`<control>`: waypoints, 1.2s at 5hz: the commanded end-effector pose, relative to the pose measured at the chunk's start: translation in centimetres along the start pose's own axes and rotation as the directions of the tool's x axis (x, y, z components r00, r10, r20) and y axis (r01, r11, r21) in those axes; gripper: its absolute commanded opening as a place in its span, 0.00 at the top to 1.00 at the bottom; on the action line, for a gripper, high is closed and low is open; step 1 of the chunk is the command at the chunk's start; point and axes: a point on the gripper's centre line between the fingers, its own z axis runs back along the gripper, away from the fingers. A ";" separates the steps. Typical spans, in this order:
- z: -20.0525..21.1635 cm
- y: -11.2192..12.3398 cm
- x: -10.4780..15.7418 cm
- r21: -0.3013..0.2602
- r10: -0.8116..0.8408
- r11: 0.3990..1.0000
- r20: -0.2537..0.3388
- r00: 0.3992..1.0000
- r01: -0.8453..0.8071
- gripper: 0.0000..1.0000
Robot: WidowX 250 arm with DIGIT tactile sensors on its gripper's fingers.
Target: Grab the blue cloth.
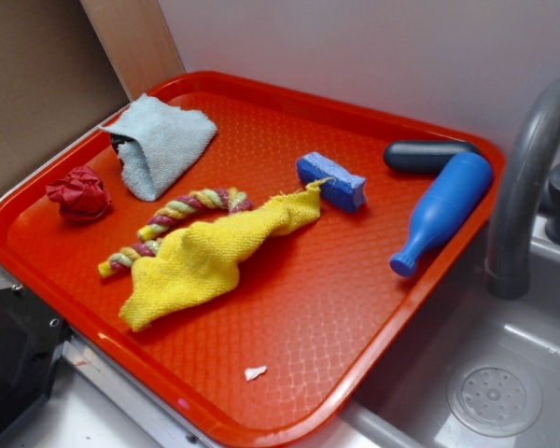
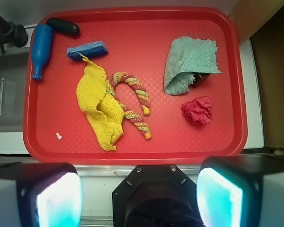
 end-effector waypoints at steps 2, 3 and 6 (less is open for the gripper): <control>-5.1 2.8 4.5 0.138 -0.042 0.990 0.091 0.995 0.029 0.00; -11.1 6.9 8.6 0.089 -0.128 0.988 -0.009 0.992 0.128 0.00; -22.1 9.1 9.4 -0.025 -0.099 0.994 0.122 0.988 0.102 0.00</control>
